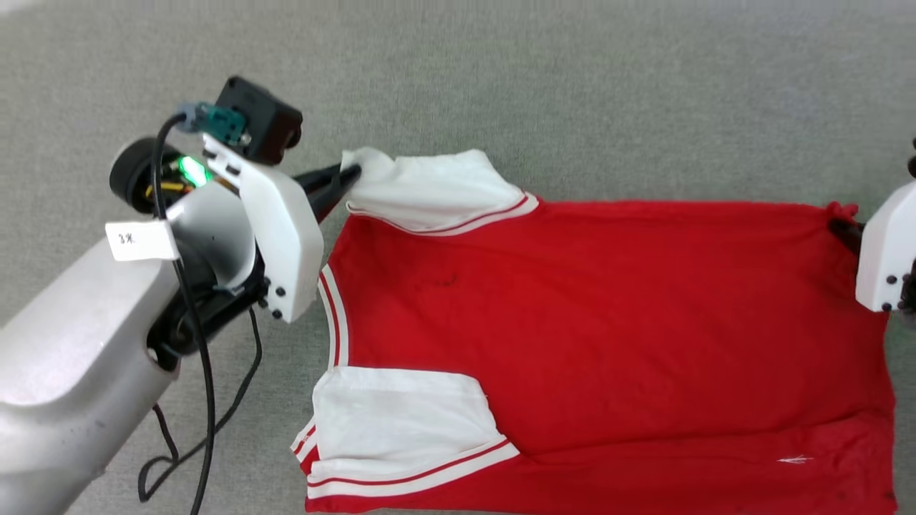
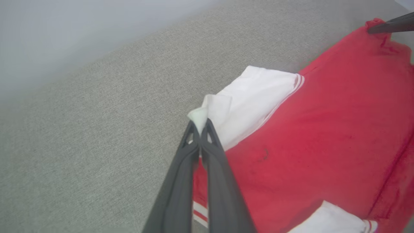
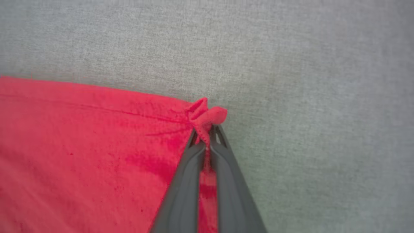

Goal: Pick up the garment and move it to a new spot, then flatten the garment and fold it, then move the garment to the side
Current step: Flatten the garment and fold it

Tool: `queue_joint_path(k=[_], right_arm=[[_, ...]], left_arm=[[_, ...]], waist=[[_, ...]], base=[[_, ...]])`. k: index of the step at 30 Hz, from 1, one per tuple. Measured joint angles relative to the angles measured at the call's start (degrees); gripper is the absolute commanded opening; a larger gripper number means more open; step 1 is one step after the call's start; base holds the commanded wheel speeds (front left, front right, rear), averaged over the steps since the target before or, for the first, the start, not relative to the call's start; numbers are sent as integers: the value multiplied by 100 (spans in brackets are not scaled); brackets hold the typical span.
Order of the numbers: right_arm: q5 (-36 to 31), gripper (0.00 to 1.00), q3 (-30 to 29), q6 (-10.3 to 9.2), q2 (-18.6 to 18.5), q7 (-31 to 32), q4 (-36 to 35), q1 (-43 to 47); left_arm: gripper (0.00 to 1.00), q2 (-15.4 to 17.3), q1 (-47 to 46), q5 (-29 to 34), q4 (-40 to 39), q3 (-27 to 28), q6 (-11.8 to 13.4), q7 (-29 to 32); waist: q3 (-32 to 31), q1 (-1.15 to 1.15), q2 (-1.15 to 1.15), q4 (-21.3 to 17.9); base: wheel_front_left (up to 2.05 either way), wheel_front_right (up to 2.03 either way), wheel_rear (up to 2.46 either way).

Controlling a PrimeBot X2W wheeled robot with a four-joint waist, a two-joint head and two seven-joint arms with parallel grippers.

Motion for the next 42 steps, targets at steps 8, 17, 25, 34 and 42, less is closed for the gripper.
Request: queue_joint_path(k=[8,17,25,34,42], right_arm=[[369,0,-186,0,-87,-608,-54,637],[810,0,-234,0,-234,-1038,-433,1603],[1330,0,-52,0,-514,-1248,-900,2423],[1506,0,532,0,-1065,-1327,-1259,3115],[1328,0,1230,0,-1535,-1713,-1319,3218]], left_arm=[[0,82,630,-140,-25,-74,115,-209],[0,277,1477,-241,-308,-249,377,-350],[0,420,2270,-345,-572,-396,594,-580],[0,527,2867,-332,-453,-653,703,-721],[0,391,3034,-182,-189,-925,648,-750]], waist=[[-602,0,0,-32],[-1136,0,0,72],[-1347,0,0,127],[-1425,0,0,127],[-1418,0,0,122]], base=[[0,0,0],[0,0,0],[0,0,0],[0,0,0],[0,0,0]])
